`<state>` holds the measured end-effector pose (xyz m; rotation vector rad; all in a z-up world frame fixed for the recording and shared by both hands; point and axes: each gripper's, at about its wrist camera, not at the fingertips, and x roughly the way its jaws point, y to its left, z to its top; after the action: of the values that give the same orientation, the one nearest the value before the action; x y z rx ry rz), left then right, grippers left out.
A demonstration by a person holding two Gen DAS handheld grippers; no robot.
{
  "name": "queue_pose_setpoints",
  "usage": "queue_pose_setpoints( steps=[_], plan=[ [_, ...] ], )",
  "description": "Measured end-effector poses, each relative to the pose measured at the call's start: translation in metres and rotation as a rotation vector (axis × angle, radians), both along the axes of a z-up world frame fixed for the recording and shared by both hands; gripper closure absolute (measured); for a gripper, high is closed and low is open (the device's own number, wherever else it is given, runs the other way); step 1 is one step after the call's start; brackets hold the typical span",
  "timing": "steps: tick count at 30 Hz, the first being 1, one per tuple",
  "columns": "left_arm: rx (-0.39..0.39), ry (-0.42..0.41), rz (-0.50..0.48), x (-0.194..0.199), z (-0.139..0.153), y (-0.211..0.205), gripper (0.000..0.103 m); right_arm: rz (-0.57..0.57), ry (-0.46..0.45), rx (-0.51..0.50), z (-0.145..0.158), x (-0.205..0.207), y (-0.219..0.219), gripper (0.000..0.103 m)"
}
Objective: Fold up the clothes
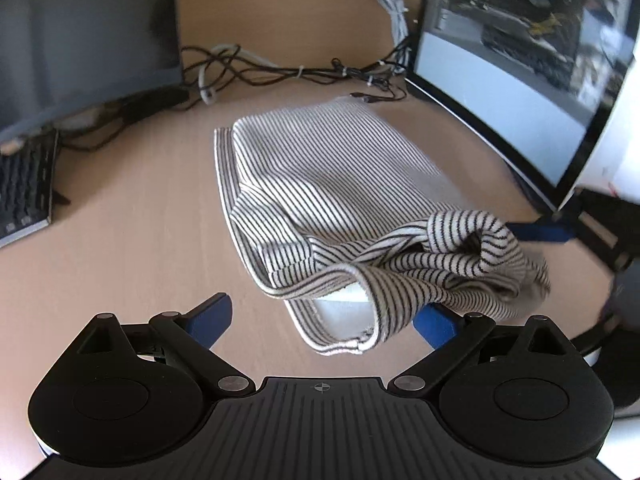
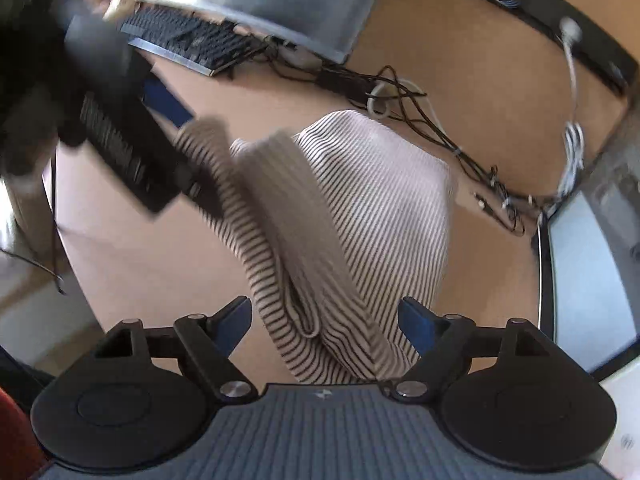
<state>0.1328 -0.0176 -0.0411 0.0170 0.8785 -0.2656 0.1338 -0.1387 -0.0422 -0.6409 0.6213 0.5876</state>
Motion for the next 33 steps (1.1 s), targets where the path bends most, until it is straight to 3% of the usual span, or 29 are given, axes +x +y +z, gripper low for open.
queue_pose_setpoints(
  steps=[3, 6, 9, 13, 17, 19, 21, 26, 33],
  plan=[
    [-0.043, 0.030, 0.015, 0.005, -0.003, 0.005, 0.003, 0.024, -0.039, -0.042, -0.008, 0.006, 0.010, 0.023],
    [-0.066, 0.042, 0.014, 0.008, -0.006, 0.008, 0.003, 0.038, -0.038, -0.062, -0.010, 0.016, 0.019, 0.058],
    [-0.116, 0.033, 0.016, 0.006, -0.001, 0.023, 0.003, 0.042, -0.035, -0.060, 0.002, 0.026, 0.021, 0.067],
    [-0.225, 0.021, 0.054, -0.001, 0.010, 0.062, 0.003, 0.044, -0.007, -0.081, 0.015, 0.035, 0.023, 0.071],
    [-0.247, 0.004, 0.091, 0.005, 0.015, 0.107, 0.004, 0.099, 0.073, -0.158, 0.011, 0.023, 0.034, 0.073],
    [-0.246, 0.000, 0.056, 0.012, 0.016, 0.116, 0.025, 0.144, 0.116, -0.206, 0.010, 0.009, 0.041, 0.073],
    [-0.244, -0.003, 0.012, 0.021, 0.016, 0.121, 0.027, 0.189, 0.154, -0.245, 0.017, -0.002, 0.046, 0.073],
    [-0.219, -0.025, -0.176, 0.044, 0.006, 0.087, 0.031, 0.278, 0.222, -0.304, 0.060, 0.009, 0.052, 0.073],
    [-0.198, 0.084, -0.304, 0.073, -0.029, 0.046, 0.038, 0.404, 0.318, -0.387, 0.121, 0.024, 0.060, 0.072]
  ],
)
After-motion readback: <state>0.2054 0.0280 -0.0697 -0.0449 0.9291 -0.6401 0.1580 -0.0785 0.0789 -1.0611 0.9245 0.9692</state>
